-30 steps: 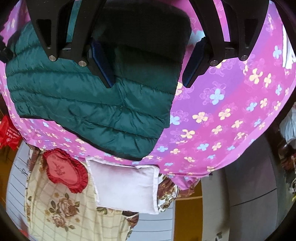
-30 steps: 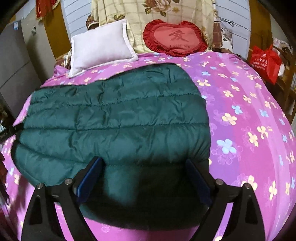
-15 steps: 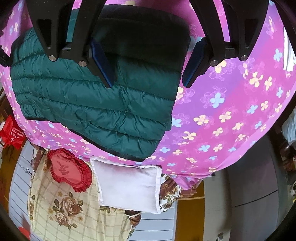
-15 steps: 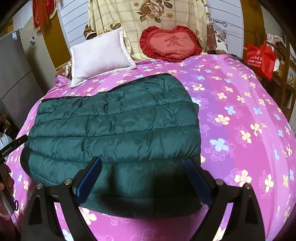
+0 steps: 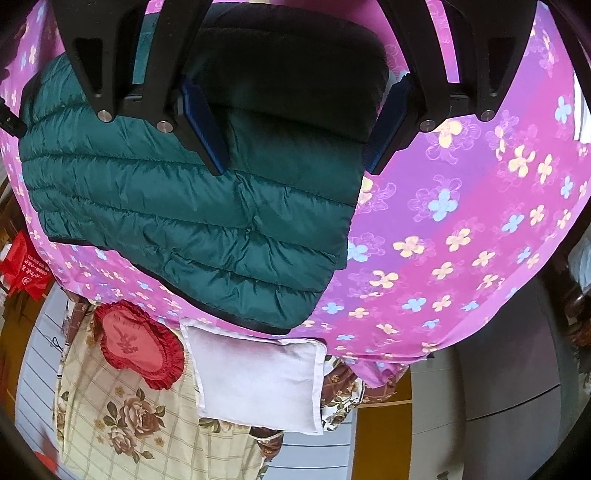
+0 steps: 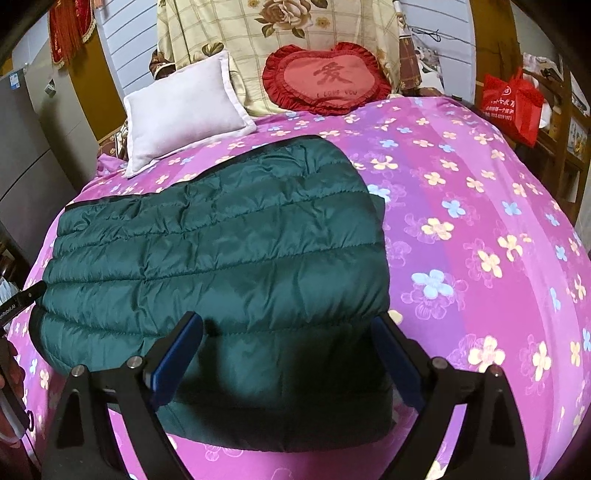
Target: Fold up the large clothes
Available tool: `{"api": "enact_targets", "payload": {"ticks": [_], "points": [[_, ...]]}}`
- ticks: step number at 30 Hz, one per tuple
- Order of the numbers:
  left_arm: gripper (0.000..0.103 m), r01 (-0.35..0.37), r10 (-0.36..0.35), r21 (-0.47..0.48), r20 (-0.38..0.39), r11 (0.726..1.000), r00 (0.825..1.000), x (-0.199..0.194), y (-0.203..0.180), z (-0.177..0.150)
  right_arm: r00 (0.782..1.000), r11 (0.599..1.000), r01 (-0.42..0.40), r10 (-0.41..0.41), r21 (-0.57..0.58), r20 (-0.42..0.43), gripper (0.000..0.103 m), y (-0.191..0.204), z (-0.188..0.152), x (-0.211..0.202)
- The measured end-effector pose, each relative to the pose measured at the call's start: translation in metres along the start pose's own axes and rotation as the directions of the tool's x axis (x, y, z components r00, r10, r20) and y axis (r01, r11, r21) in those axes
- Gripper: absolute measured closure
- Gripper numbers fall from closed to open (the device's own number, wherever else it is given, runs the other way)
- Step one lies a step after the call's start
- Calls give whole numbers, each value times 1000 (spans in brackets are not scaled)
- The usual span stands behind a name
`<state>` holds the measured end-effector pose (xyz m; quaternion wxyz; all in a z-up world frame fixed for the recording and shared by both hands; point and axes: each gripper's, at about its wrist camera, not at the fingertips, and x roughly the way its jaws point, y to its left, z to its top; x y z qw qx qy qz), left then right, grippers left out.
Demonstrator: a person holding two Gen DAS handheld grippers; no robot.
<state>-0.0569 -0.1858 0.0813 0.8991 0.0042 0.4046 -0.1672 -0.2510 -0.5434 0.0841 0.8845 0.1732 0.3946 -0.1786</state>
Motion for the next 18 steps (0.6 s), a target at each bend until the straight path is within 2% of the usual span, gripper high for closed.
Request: {"api": "enact_targets", "payload": {"ticks": [11, 18], "points": [[45, 18, -18, -4, -16, 1000, 1000, 7, 2, 0, 999, 999, 30, -29, 13, -14, 1, -13, 8, 10], [45, 29, -29, -20, -26, 999, 999, 14, 6, 1, 999, 998, 20, -18, 63, -40, 0, -27, 13, 26]]}}
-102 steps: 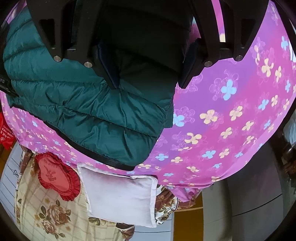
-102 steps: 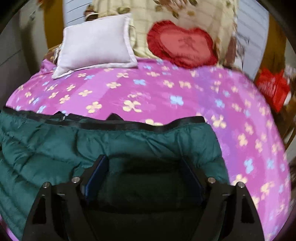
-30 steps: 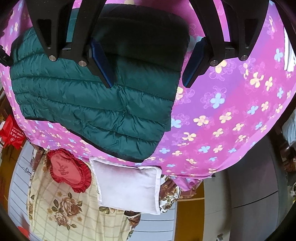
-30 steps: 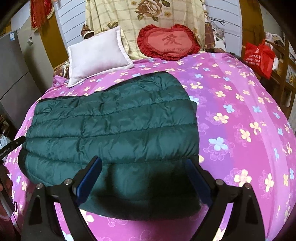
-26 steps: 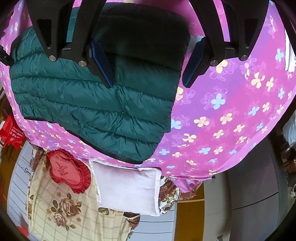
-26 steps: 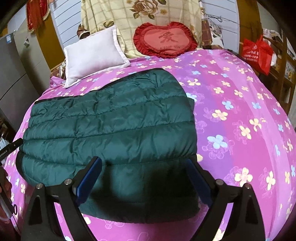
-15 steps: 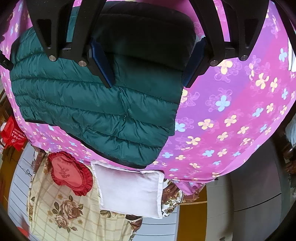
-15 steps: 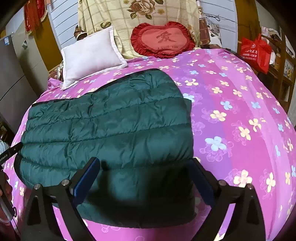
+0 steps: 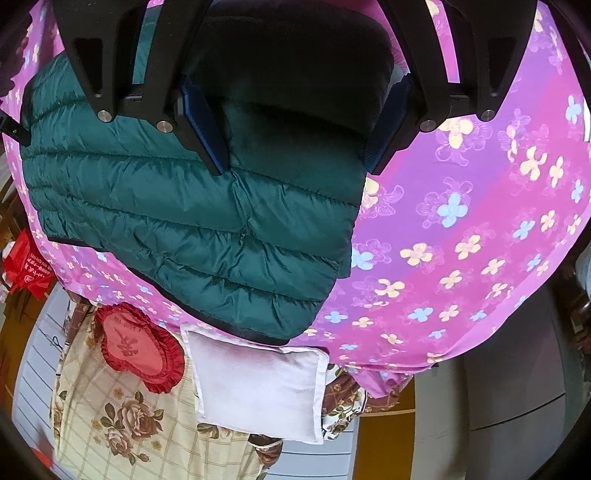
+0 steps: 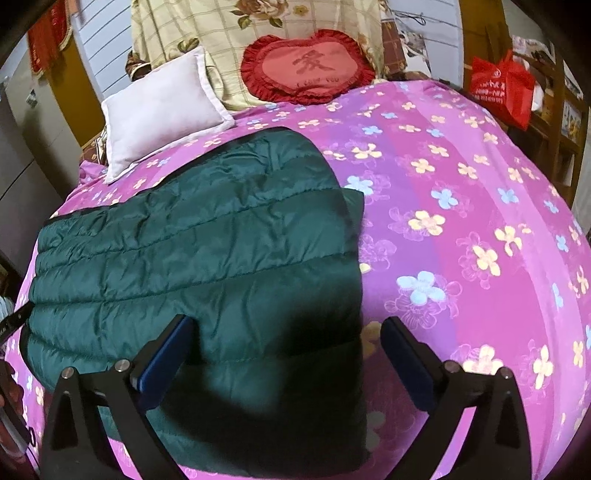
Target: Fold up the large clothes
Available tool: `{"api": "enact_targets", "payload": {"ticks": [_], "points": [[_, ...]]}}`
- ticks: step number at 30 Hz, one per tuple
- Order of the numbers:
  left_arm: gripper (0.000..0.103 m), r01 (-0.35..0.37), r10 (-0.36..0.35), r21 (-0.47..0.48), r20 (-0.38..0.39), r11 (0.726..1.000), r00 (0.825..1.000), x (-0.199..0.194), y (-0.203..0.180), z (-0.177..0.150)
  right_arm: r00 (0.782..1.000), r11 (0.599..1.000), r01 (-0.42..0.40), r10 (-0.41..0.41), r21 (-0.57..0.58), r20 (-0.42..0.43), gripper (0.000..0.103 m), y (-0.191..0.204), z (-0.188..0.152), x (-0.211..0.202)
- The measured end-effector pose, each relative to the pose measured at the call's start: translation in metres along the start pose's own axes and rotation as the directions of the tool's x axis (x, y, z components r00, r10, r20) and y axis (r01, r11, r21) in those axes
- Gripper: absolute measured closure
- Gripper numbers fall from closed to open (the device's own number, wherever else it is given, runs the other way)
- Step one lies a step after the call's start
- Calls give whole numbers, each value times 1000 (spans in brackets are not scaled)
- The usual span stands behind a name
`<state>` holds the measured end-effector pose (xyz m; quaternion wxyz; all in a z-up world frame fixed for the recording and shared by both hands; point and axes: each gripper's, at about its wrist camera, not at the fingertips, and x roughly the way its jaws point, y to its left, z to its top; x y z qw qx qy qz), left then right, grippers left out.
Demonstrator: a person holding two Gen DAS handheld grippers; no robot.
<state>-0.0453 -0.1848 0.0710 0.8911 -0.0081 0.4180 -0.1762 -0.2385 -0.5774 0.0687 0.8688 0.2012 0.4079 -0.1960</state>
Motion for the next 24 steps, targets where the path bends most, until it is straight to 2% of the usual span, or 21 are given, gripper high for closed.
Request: {"api": "enact_targets", "payload": {"ticks": [10, 15, 19, 24], "points": [[40, 30, -31, -29, -19, 999, 999, 12, 7, 1, 999, 999, -34, 34, 0, -13, 0, -5, 8, 16], [36, 80, -84, -84, -51, 993, 995, 22, 17, 4, 996, 996, -83, 84, 30, -40, 0, -12, 11, 32], [31, 99, -105, -102, -57, 990, 993, 28, 21, 4, 992, 993, -120, 121, 5, -44, 0, -12, 14, 39], [24, 128, -136, -114, -66, 985, 989, 36, 24, 4, 974, 978, -210, 210, 17, -83, 0, -16, 22, 55]]}}
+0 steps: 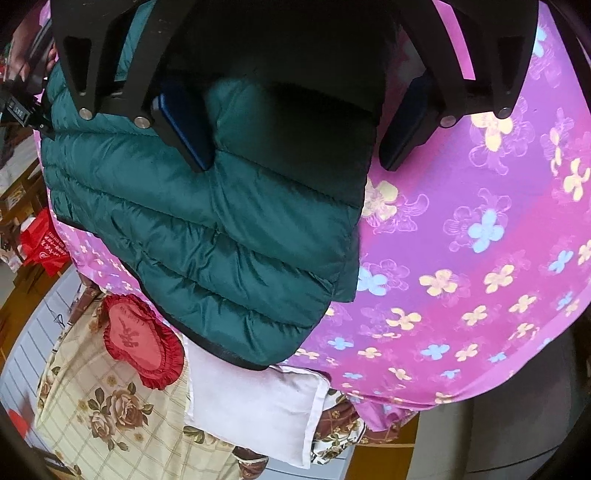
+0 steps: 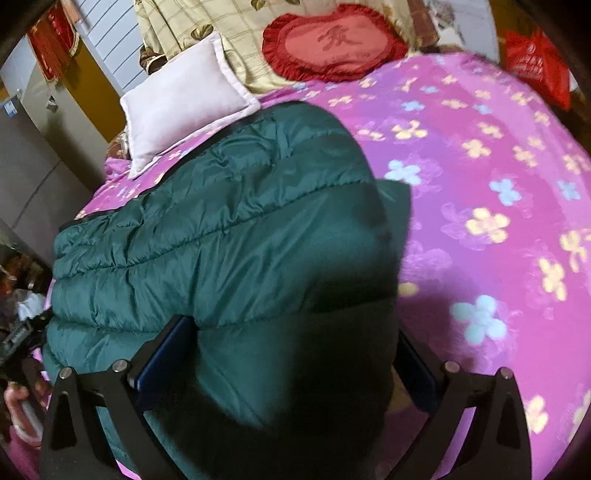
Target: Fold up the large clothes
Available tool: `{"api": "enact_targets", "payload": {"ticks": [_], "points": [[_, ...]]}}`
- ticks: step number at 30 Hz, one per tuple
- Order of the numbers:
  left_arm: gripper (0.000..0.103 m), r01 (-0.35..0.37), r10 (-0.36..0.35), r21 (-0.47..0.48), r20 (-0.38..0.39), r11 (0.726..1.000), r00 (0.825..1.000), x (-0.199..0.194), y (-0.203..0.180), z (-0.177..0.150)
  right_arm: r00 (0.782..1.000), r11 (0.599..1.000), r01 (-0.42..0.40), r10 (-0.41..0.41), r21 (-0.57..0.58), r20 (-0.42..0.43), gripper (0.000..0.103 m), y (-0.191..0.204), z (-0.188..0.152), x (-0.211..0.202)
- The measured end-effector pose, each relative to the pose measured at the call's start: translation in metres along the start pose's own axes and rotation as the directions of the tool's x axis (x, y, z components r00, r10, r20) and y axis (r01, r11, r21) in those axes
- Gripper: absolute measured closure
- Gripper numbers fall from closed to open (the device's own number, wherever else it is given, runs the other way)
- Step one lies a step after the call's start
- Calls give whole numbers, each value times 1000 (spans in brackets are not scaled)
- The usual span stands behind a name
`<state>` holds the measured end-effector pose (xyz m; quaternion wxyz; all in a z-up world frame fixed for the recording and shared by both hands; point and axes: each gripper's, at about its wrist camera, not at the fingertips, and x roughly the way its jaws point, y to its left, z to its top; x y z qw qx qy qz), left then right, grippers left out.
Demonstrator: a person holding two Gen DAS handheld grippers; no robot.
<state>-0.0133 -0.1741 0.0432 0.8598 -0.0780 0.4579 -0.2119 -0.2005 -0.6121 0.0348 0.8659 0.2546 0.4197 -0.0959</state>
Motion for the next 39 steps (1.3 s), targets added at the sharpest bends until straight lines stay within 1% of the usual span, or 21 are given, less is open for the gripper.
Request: {"api": "enact_targets", "payload": {"ticks": [2, 5, 8, 9, 12, 15, 16, 17, 18, 19, 20, 21, 22, 23, 24, 25, 26, 28, 32, 37, 39], "points": [[23, 28, -29, -19, -15, 999, 999, 4, 4, 2, 999, 999, -41, 42, 19, -18, 0, -5, 3, 7], [21, 95, -99, -69, -52, 993, 994, 13, 14, 4, 997, 997, -72, 72, 17, -37, 0, -8, 7, 15], [18, 177, -192, -144, -99, 974, 976, 25, 27, 6, 995, 996, -87, 87, 3, -52, 0, -6, 13, 21], [18, 188, -201, -142, -88, 972, 976, 25, 27, 7, 994, 996, -90, 90, -3, -61, 0, -4, 16, 24], [18, 181, -191, -116, -76, 977, 979, 25, 22, 6, 993, 995, -95, 94, -14, -71, 0, -1, 23, 30], [19, 184, -192, -105, -69, 977, 979, 26, 19, 5, 995, 996, -93, 92, -4, -38, 0, 1, 24, 33], [21, 189, -197, -99, -73, 977, 978, 26, 19, 6, 996, 996, -88, 88, -2, -29, 0, 2, 23, 33], [33, 209, -217, -94, -78, 973, 973, 26, 18, 6, 996, 996, -91, 91, -1, -23, 1, 4, 22, 33], [43, 233, -239, -86, -77, 969, 968, 23, 16, 6, 996, 996, -92, 92, 2, -15, 5, 4, 19, 31], [47, 229, -234, -70, -71, 971, 970, 21, 13, 7, 995, 995, -101, 101, 5, -10, 12, 4, 16, 29], [54, 218, -220, -39, -61, 975, 974, 17, 7, 7, 994, 994, -108, 108, 6, -5, 16, 5, 14, 26], [63, 205, -205, -4, -45, 979, 978, 12, 1, 6, 994, 994, -112, 112, -1, 2, 27, 8, 12, 21], [66, 195, -194, 16, -32, 981, 980, 7, -2, 5, 994, 994, -112, 112, -8, 6, 37, 9, 11, 17], [73, 187, -186, 29, -23, 982, 982, 3, -6, 4, 994, 994, -108, 108, -23, 15, 41, 14, 9, 10], [79, 183, -182, 39, -12, 982, 983, -4, -9, 3, 994, 994, -103, 104, -30, 26, 49, 17, 8, 4], [82, 187, -187, 40, -4, 982, 982, -10, -9, 3, 993, 994, -107, 108, -31, 37, 56, 20, 7, -3], [86, 198, -198, 37, 2, 980, 980, -18, -9, 2, 991, 992, -120, 121, -28, 51, 59, 22, 5, -11], [90, 225, -225, 28, -1, 974, 974, -33, -9, 2, 987, 989, -143, 144, -23, 68, 63, 25, 2, -28], [91, 271, -270, 32, -21, 962, 963, -70, -14, -11, 982, 985, -165, 170, -57, 78, 64, 38, -9, -67], [91, 302, -297, 65, -72, 951, 952, -117, -17, -49, 976, 977, -204, 207, -59, 69, 64, 39, -45, -123], [90, 287, -280, 65, -96, 956, 955, -128, -14, -69, 977, 977, -203, 206, -65, 55, 64, 34, -65, -142]]}}
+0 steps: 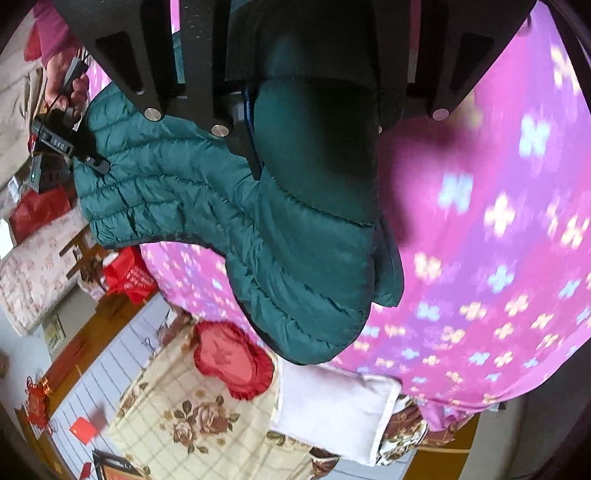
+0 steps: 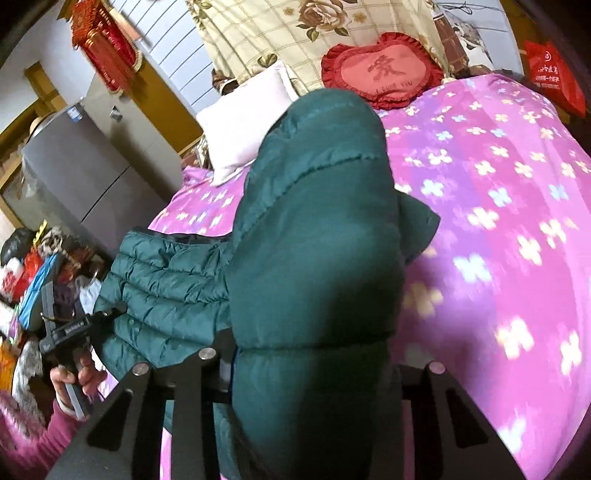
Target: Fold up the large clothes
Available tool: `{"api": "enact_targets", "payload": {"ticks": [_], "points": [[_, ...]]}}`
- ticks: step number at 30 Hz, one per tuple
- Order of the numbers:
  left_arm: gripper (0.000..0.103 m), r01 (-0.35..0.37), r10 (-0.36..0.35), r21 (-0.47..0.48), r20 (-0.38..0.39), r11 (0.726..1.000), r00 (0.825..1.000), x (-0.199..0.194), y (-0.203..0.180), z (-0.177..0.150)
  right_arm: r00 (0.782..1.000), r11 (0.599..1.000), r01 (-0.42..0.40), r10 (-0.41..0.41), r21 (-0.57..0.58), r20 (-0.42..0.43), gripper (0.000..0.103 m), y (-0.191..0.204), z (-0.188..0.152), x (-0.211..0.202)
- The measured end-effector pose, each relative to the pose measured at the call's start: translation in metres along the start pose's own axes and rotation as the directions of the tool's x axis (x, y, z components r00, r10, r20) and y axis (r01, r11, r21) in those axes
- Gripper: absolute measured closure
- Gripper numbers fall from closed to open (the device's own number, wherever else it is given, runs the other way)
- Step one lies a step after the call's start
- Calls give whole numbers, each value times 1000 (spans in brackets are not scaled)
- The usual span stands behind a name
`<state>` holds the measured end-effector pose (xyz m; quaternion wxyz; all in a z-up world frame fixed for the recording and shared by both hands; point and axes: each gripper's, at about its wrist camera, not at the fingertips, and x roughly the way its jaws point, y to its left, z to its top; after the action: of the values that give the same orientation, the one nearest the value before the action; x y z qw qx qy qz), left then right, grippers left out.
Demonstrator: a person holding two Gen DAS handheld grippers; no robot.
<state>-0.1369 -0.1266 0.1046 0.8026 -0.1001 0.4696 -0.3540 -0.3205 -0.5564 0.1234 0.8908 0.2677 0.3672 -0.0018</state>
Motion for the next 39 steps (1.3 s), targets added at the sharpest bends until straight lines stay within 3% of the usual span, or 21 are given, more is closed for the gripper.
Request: {"api": "enact_targets", "payload": {"ticks": [2, 4, 5, 6, 7, 8, 12, 17, 21, 29, 34, 39], "points": [[85, -38, 38, 0, -19, 999, 999, 1, -1, -17, 1000, 1000, -2, 2, 31, -15, 62, -7, -18, -13], [72, -121, 121, 10, -44, 993, 992, 13, 0, -32, 999, 998, 40, -38, 44, -31, 52, -15, -35, -18], [60, -160, 160, 7, -58, 987, 985, 22, 2, -36, 997, 996, 69, -67, 58, -39, 48, -20, -43, -17], [47, -189, 188, -3, -69, 982, 980, 32, 7, -40, 990, 988, 130, -125, 85, -60, 33, -29, -51, -12], [41, -202, 201, -19, -52, 979, 978, 35, 11, -41, 980, 977, 189, -181, 98, -88, 21, -36, -58, -5], [31, -216, 215, -25, -38, 976, 976, 34, 14, -44, 964, 962, 250, -237, 107, -120, 17, -43, -64, 4], [32, -289, 290, -20, 16, 957, 957, 9, 5, -48, 956, 946, 290, -279, 145, -92, 14, -44, -70, 3], [33, -400, 392, 62, 111, 915, 913, -20, -22, -59, 926, 925, 377, -378, 45, -5, 13, -8, -70, -33], [33, -474, 452, 117, 174, 872, 875, -28, -44, -69, 940, 941, 338, -338, 12, 49, 12, 23, -84, -54], [33, -496, 456, 133, 246, 858, 855, -34, -73, -88, 947, 950, 309, -304, -36, 107, 12, 66, -107, -45], [33, -468, 432, 132, 230, 874, 872, -26, -82, -97, 947, 952, 302, -293, -53, 133, 10, 79, -115, -37], [33, -490, 441, 153, 269, 858, 856, -25, -93, -105, 943, 949, 308, -295, -67, 151, 8, 91, -126, -31]]}}
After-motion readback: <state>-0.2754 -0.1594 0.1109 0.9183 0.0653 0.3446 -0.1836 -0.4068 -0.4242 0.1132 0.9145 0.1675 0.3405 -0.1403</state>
